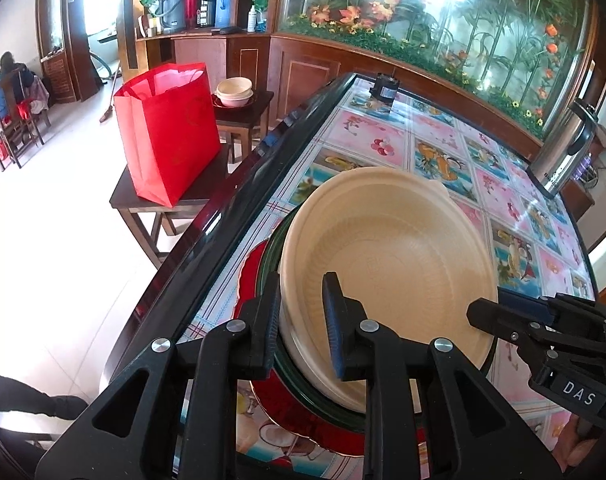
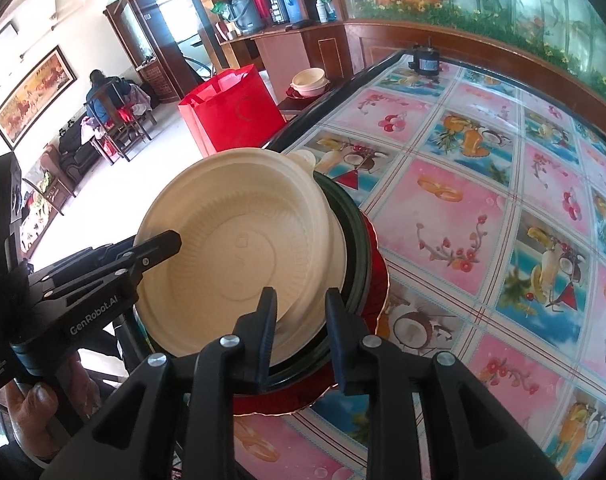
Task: Organize plates and bowls
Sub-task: 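Lower the beige bowl onto the stacked bowls and open the right tool, then withdraw the right tool from the stacked bowls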
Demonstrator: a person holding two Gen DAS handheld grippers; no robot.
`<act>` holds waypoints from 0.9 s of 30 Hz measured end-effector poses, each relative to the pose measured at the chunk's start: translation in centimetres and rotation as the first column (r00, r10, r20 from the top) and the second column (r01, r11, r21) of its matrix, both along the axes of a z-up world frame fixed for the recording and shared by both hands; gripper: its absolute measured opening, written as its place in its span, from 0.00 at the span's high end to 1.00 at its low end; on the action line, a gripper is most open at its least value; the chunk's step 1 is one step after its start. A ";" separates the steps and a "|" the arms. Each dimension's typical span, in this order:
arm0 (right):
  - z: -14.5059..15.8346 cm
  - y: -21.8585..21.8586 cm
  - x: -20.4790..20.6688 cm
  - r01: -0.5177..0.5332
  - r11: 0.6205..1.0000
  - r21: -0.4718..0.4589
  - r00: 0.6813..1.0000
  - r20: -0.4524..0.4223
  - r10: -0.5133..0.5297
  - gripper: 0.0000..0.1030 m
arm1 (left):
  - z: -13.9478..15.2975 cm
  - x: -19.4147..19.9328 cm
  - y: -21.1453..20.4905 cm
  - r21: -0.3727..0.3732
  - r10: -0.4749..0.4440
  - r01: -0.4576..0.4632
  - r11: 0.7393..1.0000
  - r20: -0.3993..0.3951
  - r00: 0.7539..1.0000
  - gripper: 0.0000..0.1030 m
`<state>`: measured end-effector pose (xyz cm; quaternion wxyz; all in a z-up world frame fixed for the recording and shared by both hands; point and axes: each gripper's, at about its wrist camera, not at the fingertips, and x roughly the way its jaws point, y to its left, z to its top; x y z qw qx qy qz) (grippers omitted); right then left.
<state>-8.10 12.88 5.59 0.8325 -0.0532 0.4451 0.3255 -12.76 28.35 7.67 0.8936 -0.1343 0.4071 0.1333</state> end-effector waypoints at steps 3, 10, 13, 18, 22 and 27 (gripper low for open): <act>0.1 -0.1 -0.1 -0.002 1.000 0.008 1.000 0.001 0.002 0.72 | 0.2 -0.3 0.0 -0.013 -0.002 0.002 1.000 0.028 1.000 0.71; 1.2 -0.8 -1.2 0.017 1.000 0.013 0.998 0.062 -0.017 0.40 | 1.9 -1.5 -0.4 0.006 0.019 -0.020 1.000 0.111 0.994 0.31; 1.9 -1.8 -1.4 0.035 0.998 0.052 0.997 0.069 -0.039 0.37 | 2.6 -2.0 -1.0 0.038 0.019 -0.024 0.999 0.130 0.991 0.31; 2.8 -3.6 -2.6 0.094 0.994 0.056 0.985 0.137 -0.101 0.31 | 4.0 -3.0 -3.2 0.094 -0.010 -0.008 0.996 0.186 0.982 0.31; 3.1 -5.5 -3.4 0.149 0.987 0.064 0.970 0.182 -0.158 0.24 | 4.3 -3.3 -4.7 0.064 -0.049 0.036 0.997 0.225 0.973 0.31; 2.3 -7.9 -3.7 0.194 0.978 0.074 0.963 0.175 -0.204 0.24 | 4.5 -3.9 -6.2 0.101 -0.041 0.016 0.995 0.252 0.967 0.31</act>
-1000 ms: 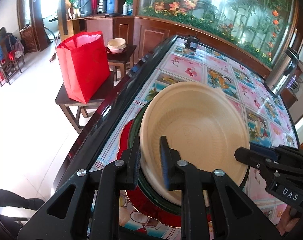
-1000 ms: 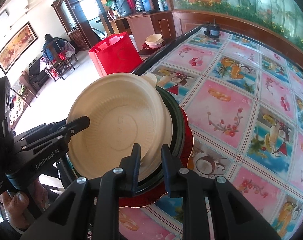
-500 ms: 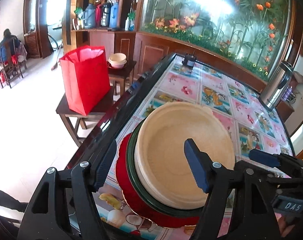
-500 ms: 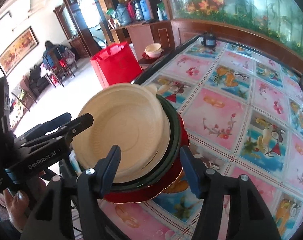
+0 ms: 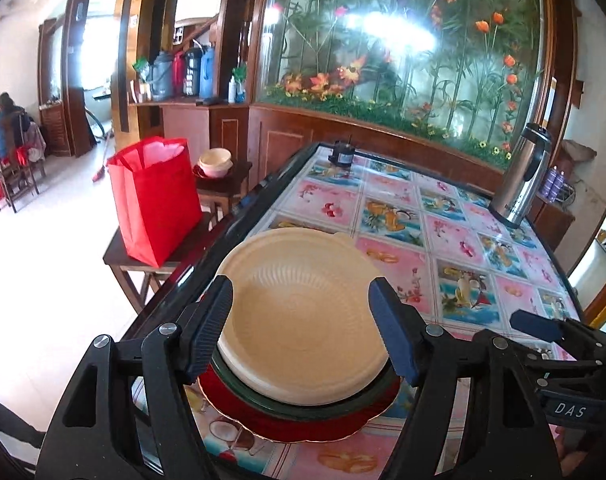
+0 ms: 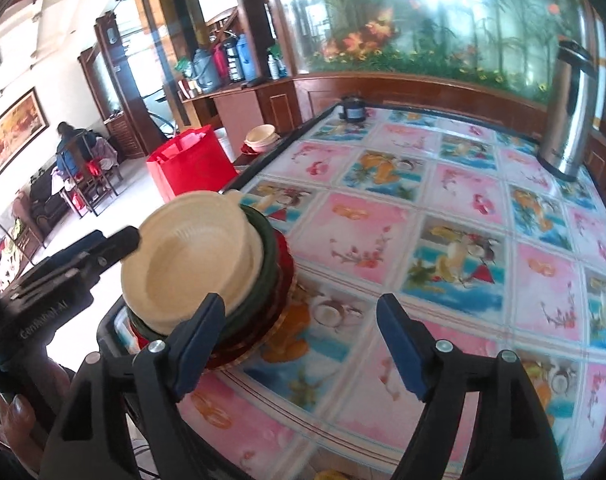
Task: Organize plates and bowls
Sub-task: 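Withdraw the right tool from the stacked bowls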
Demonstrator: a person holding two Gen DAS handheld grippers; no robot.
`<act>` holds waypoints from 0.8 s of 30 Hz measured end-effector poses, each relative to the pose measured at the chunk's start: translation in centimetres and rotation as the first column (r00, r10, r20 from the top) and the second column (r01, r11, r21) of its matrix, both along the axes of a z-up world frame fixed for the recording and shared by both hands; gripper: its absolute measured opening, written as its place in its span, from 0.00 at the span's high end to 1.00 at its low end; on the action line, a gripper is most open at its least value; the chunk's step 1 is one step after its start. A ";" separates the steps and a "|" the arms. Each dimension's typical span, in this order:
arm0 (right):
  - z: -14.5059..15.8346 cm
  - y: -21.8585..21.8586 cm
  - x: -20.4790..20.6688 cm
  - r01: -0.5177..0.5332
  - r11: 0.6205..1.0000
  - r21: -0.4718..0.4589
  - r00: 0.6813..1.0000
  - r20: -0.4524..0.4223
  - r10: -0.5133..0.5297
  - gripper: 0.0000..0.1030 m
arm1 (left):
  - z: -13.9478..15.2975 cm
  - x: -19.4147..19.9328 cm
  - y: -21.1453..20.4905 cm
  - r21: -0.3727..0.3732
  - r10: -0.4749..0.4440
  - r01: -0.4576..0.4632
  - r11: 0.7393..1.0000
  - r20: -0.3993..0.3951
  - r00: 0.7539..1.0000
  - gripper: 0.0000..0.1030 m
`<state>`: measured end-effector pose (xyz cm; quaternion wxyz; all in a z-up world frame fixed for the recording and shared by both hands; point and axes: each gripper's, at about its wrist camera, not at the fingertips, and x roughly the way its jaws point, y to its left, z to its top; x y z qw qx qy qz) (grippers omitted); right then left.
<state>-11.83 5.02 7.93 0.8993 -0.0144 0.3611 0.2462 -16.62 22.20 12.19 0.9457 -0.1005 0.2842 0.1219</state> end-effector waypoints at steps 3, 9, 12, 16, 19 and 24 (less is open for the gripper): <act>-0.6 -1.0 0.0 0.012 1.000 0.010 1.000 -0.014 -0.012 0.24 | -0.2 -0.1 -0.9 0.044 0.010 -0.009 0.999 -0.007 1.000 0.21; -1.0 -2.1 -0.1 0.029 0.999 0.028 0.999 -0.023 -0.029 0.24 | -0.7 -0.3 -1.6 0.036 -0.033 0.033 0.999 -0.023 0.999 0.21; -1.0 -2.2 -0.2 0.023 0.999 0.027 0.999 -0.023 -0.023 0.24 | -0.9 0.0 -2.6 0.111 -0.026 0.033 0.993 -0.063 0.998 0.21; -1.1 -2.2 -0.2 0.019 0.999 0.030 0.999 -0.026 -0.019 0.24 | -1.5 0.0 -2.8 0.103 -0.049 0.057 0.993 -0.078 0.996 0.21; -1.2 -2.0 -0.2 0.020 0.999 0.028 0.999 -0.029 -0.019 0.24 | -1.6 -0.3 -2.8 0.113 -0.052 0.060 0.992 -0.070 0.996 0.21; -1.2 -1.1 -0.3 0.004 1.000 0.018 1.000 -0.029 -0.003 0.24 | -1.8 -0.5 -2.6 0.097 -0.057 0.063 0.993 -0.064 0.996 0.21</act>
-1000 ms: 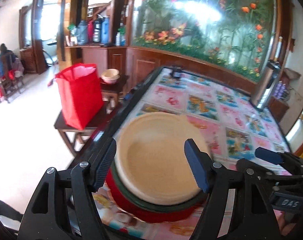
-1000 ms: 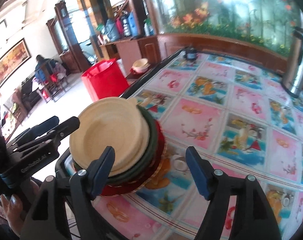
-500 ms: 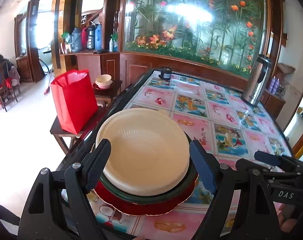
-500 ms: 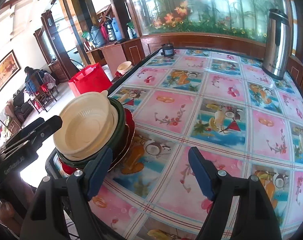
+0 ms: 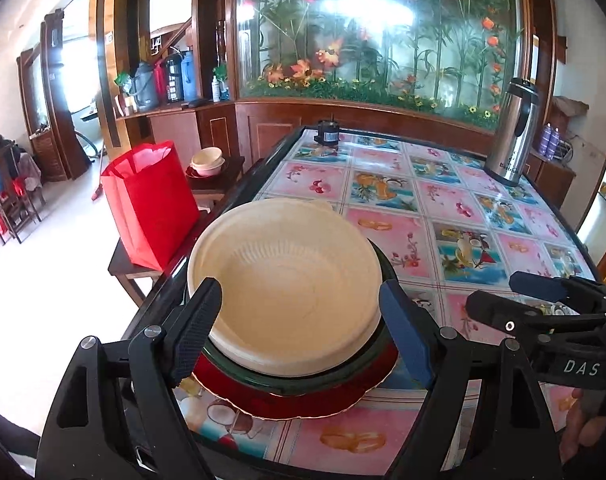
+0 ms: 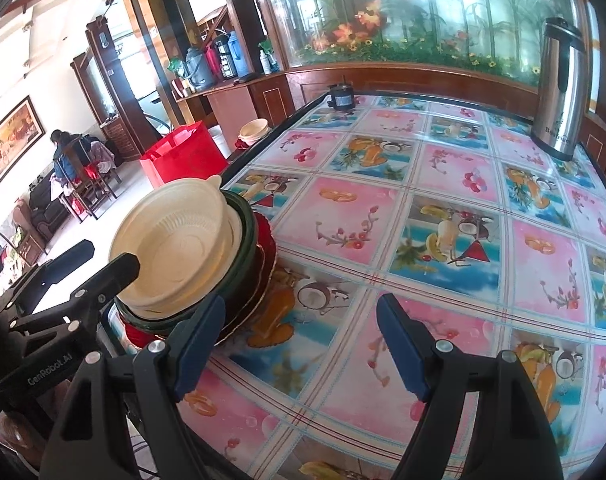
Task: Organize plates and bowls
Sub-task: 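Withdraw the right tool from the stacked bowls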
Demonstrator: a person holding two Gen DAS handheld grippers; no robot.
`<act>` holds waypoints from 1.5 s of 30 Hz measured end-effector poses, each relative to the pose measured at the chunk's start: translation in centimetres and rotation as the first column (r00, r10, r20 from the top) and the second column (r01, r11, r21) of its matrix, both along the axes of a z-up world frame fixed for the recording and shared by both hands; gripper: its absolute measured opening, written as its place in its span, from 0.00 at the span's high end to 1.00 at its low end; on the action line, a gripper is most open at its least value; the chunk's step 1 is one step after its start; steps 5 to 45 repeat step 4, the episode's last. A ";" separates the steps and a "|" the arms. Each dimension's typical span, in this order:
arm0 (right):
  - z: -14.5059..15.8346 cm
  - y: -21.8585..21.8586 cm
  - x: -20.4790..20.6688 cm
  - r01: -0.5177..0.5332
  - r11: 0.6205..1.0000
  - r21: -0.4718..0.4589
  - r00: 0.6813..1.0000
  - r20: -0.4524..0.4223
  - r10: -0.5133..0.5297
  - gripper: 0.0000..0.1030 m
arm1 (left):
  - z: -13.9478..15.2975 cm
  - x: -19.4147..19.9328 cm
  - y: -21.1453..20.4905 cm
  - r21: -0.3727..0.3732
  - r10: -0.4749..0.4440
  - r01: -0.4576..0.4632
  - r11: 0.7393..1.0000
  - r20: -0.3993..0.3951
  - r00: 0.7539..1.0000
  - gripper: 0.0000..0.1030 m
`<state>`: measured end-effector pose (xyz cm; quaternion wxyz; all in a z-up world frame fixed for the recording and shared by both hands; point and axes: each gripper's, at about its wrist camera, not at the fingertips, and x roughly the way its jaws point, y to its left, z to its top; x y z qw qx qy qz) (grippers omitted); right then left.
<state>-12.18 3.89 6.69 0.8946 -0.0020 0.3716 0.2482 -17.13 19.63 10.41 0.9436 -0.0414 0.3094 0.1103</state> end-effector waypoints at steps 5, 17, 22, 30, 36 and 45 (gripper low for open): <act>-0.2 0.9 -0.1 -0.022 1.000 -0.007 1.000 -0.005 0.022 0.24 | -0.1 0.0 0.1 -0.001 0.005 -0.005 1.000 0.000 1.000 0.21; -0.2 0.9 -0.1 -0.022 1.000 -0.007 1.000 -0.005 0.022 0.24 | -0.1 0.0 0.1 -0.001 0.005 -0.005 1.000 0.000 1.000 0.21; -0.2 0.9 -0.1 -0.022 1.000 -0.007 1.000 -0.005 0.022 0.24 | -0.1 0.0 0.1 -0.001 0.005 -0.005 1.000 0.000 1.000 0.21; -0.2 0.9 -0.1 -0.022 1.000 -0.007 1.000 -0.005 0.022 0.24 | -0.1 0.0 0.1 -0.001 0.005 -0.005 1.000 0.000 1.000 0.21; -0.2 0.9 -0.1 -0.022 1.000 -0.007 1.000 -0.005 0.022 0.24 | -0.1 0.0 0.1 -0.001 0.005 -0.005 1.000 0.000 1.000 0.21; -0.2 0.9 -0.1 -0.022 1.000 -0.007 1.000 -0.005 0.022 0.24 | -0.1 0.0 0.1 -0.001 0.005 -0.005 1.000 0.000 1.000 0.21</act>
